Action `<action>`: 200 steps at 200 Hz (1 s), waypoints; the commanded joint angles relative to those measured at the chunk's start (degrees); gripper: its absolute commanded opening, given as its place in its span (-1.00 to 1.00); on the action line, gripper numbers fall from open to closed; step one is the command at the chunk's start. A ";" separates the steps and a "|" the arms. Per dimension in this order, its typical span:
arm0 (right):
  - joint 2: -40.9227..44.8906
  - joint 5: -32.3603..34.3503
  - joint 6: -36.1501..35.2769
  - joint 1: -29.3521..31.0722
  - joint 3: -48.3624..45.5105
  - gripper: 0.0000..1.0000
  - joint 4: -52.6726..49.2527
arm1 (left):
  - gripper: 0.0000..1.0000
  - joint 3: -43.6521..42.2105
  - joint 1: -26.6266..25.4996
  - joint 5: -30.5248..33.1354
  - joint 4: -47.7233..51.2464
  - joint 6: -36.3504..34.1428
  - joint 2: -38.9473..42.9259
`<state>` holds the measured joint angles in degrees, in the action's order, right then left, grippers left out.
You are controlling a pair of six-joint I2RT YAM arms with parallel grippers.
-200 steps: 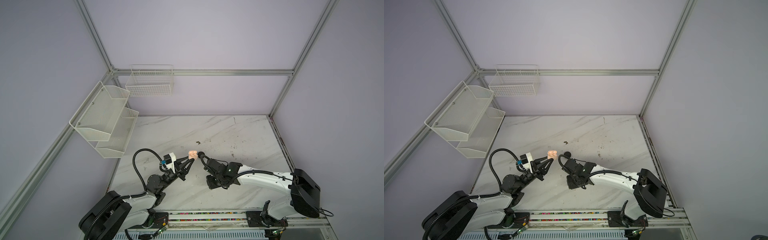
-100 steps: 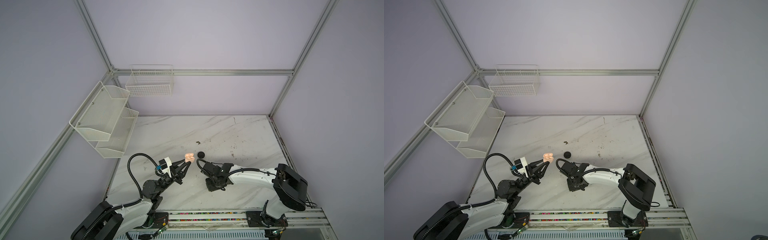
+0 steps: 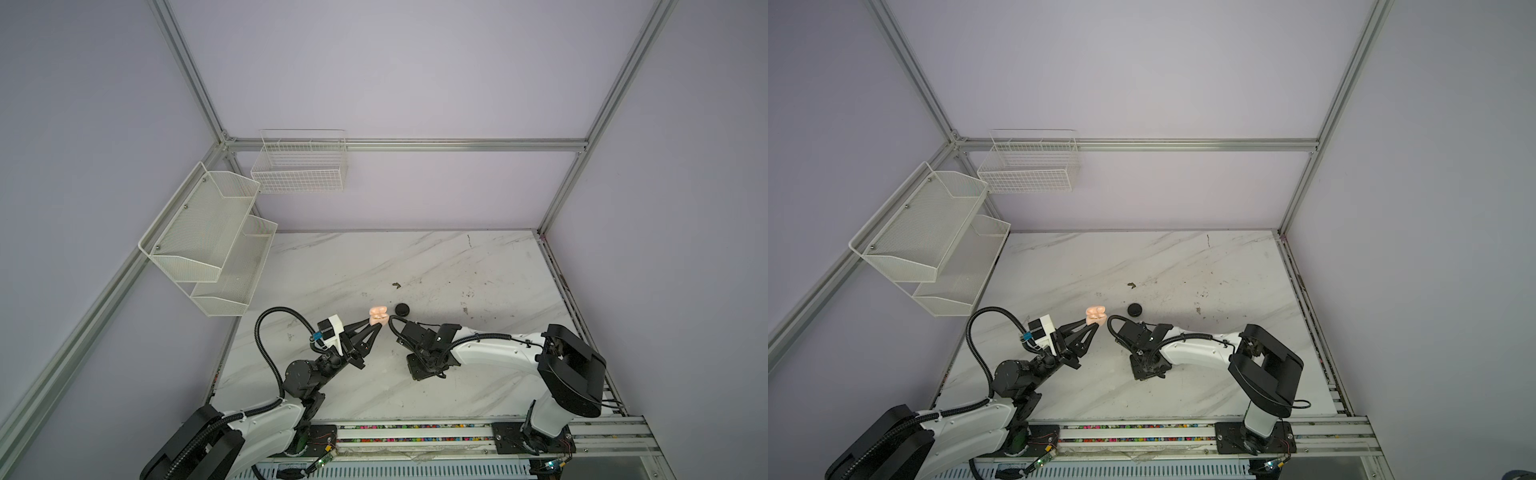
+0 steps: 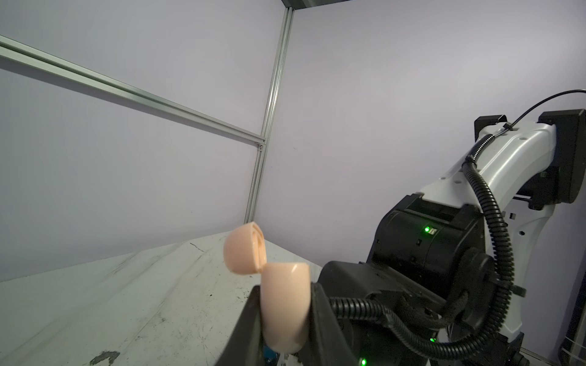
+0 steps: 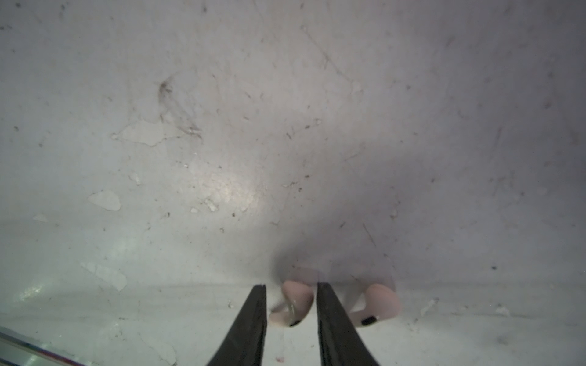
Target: Insert the wireless bluetooth earbuds into the charging case
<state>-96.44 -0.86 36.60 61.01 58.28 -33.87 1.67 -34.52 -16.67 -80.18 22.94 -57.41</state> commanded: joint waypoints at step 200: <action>-3.17 -1.39 4.36 -0.28 -0.15 -0.43 -0.39 | -1.00 -1.58 0.16 0.21 -1.36 -1.18 0.01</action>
<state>-97.43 -2.59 40.23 61.01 57.54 -33.98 1.69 -34.52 -16.69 -79.57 22.94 -57.63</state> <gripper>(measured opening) 0.294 0.198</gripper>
